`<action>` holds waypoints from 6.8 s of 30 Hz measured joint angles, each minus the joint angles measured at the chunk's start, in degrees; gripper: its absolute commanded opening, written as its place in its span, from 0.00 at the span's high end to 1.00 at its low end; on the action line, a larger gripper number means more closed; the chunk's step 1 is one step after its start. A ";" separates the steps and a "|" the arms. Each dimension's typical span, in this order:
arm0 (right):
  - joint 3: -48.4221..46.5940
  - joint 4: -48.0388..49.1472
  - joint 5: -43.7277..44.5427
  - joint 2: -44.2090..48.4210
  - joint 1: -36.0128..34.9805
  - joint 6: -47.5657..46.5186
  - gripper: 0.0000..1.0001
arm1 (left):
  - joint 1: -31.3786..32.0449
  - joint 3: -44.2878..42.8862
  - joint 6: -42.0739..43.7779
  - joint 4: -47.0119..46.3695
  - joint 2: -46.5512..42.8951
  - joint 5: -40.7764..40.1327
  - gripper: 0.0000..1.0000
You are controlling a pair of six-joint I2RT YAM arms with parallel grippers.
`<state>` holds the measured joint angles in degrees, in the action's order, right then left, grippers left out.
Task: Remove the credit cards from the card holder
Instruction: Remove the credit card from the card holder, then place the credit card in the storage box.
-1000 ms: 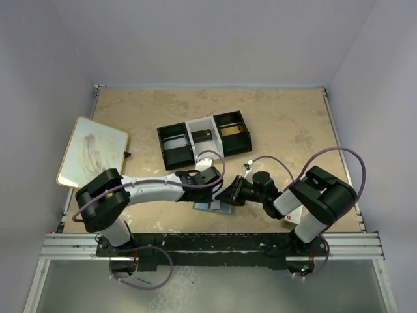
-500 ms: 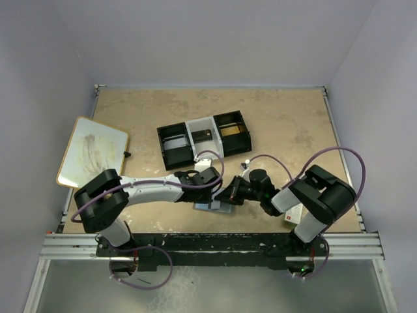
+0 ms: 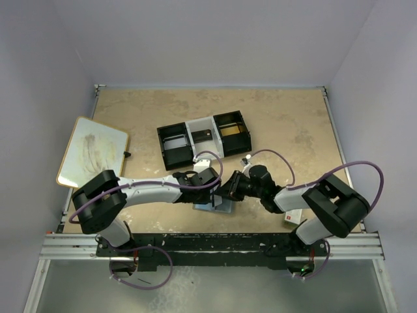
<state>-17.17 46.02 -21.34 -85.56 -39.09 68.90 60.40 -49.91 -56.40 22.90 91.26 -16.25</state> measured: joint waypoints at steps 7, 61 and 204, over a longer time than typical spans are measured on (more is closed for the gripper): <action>-1.46 -1.90 0.76 -2.84 -0.35 -0.66 0.92 | 0.00 0.33 0.02 -0.33 -0.33 0.42 1.00; -3.28 -12.79 16.35 34.32 -8.57 -43.78 1.00 | -29.94 -5.33 11.74 20.24 -22.58 -16.94 0.30; -51.39 -28.13 27.10 -5.81 1.70 -67.73 0.03 | -43.85 0.55 17.20 18.12 -47.01 -28.76 0.27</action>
<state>-68.55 17.89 5.76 -91.37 -37.39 1.17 16.56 -49.36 -39.20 41.01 44.25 -45.01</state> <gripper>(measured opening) 0.960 0.755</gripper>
